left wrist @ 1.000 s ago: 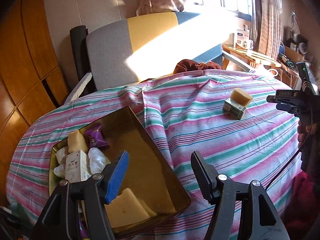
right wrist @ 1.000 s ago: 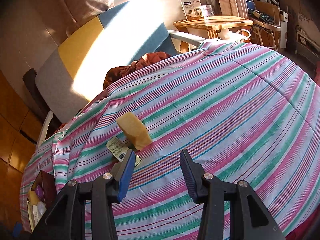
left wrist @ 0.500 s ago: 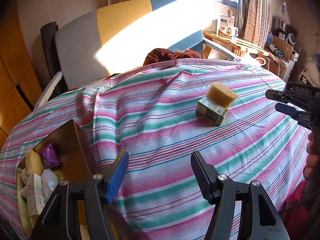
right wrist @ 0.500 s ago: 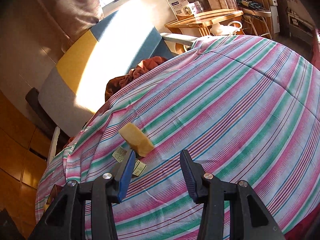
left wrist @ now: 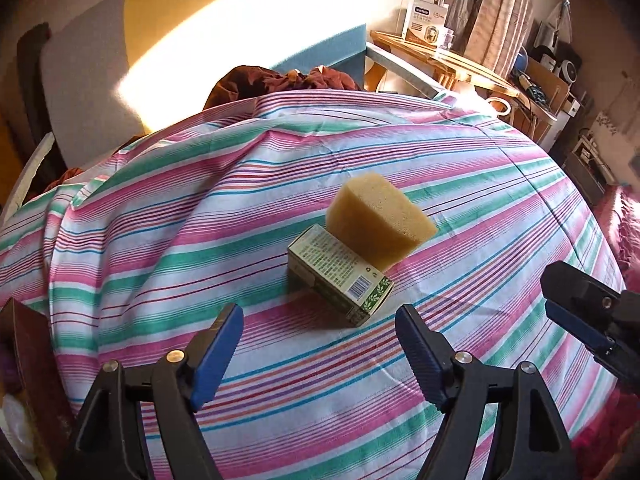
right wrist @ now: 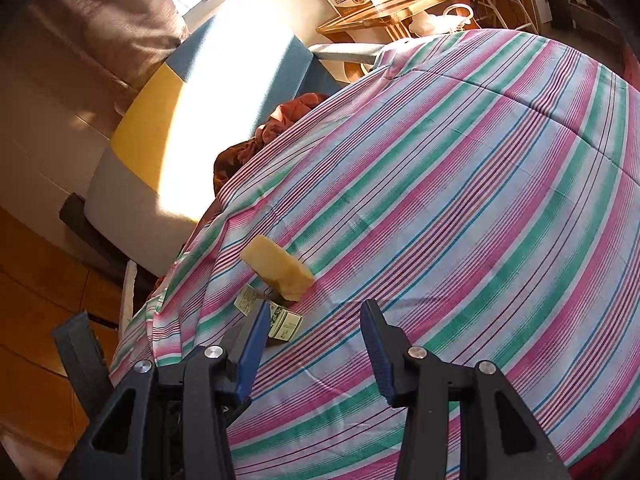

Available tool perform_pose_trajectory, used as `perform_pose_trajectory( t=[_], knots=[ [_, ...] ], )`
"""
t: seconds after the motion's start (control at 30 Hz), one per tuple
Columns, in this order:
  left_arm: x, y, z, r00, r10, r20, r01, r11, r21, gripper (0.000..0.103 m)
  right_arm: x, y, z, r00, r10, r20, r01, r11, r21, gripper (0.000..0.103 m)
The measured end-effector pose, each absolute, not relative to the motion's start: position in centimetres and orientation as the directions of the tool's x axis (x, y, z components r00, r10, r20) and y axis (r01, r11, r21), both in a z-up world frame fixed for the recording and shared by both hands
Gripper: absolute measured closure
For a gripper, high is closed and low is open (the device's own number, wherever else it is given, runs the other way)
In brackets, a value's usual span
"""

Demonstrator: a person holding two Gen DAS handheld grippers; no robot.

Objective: Organize objects
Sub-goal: 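Grasp the small green box with the left tool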

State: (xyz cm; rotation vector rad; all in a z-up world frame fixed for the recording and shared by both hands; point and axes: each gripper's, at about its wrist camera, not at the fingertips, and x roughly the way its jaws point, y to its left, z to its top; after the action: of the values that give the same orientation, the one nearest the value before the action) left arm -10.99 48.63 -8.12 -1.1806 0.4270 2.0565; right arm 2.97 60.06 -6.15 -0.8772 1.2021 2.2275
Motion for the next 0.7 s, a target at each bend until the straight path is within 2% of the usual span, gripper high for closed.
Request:
perform_pose_trajectory(
  t=[0.33,0.37,0.4,0.43,0.5,0.7],
  knots=[
    [-14.1,53.0,-10.5,-0.312,0.388,-0.867,-0.684,-0.726,-0.079,0.019,2.5,59.7,-6.6,-0.691,0.057,-0.721,-0.638,-0.517,0.57,0.055],
    [-14.3,53.0,-10.5,-0.303,0.404,-0.863,-0.686,-0.721,-0.097,0.023,2.4,59.7,-6.6,-0.686,0.057,-0.725,-0.64,-0.521,0.565,0.055],
    [-14.3,52.9,-10.6,-0.285,0.42,-0.862,-0.691,-0.713,-0.12,0.038,2.3,59.7,-6.8,-0.682,0.056,-0.729,-0.642,-0.523,0.56,0.055],
    [-14.2,52.6,-10.6,-0.267,0.43,-0.862,-0.698,-0.704,-0.134,0.046,2.3,59.7,-6.9,-0.678,0.056,-0.733,-0.645,-0.523,0.557,0.055],
    [-13.8,51.9,-10.8,-0.263,0.431,-0.863,-0.707,-0.695,-0.132,0.071,2.4,59.8,-7.1,-0.672,0.056,-0.739,-0.651,-0.522,0.552,0.055],
    [-12.5,47.2,-10.8,-0.252,0.455,-0.854,-0.71,-0.686,-0.156,0.073,2.3,59.5,-7.0,-0.661,0.072,-0.747,-0.654,-0.543,0.527,0.055]
  ],
)
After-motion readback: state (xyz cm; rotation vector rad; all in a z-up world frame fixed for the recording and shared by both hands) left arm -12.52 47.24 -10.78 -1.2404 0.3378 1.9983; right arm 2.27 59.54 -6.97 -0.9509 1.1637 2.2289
